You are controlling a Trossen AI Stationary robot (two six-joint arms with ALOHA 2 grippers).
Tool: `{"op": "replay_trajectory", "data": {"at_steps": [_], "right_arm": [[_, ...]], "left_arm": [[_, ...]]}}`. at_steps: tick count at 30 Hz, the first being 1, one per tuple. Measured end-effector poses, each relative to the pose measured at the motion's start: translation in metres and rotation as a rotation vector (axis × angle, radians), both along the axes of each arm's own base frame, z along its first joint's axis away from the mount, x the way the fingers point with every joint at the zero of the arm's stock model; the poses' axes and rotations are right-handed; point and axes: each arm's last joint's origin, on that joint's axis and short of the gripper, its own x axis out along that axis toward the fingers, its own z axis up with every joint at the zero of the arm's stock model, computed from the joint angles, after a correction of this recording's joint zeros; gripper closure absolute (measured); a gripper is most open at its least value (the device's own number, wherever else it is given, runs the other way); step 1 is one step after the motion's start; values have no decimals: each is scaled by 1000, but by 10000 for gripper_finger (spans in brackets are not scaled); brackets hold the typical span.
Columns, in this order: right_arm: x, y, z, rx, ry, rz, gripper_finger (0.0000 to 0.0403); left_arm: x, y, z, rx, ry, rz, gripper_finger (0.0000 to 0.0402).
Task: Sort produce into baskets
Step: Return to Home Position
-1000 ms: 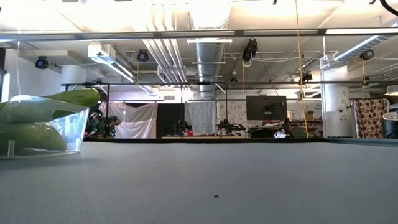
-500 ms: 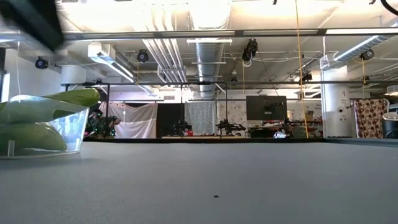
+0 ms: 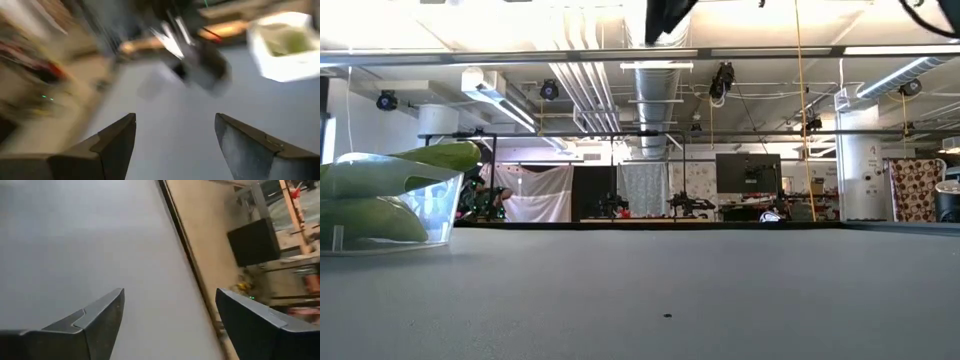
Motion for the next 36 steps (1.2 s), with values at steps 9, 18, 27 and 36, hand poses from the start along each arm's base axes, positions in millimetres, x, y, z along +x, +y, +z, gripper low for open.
{"op": "replay_trajectory", "data": {"at_steps": [9, 18, 27, 36], "right_arm": [[13, -87, -5, 41, 144, -57, 149], [14, -158, 11, 414, -105, 195, 234], [-21, -182, 0, 453, -381, 251, 293], [-64, -151, -36, 729, -516, 335, 340]], "left_arm": [[0, 44, 48, 200, -115, 283, 148], [-5, 92, 63, 98, 14, 388, 148], [0, 138, 53, -68, 116, 298, 148], [15, 175, 45, -187, -26, 44, 148]]}}
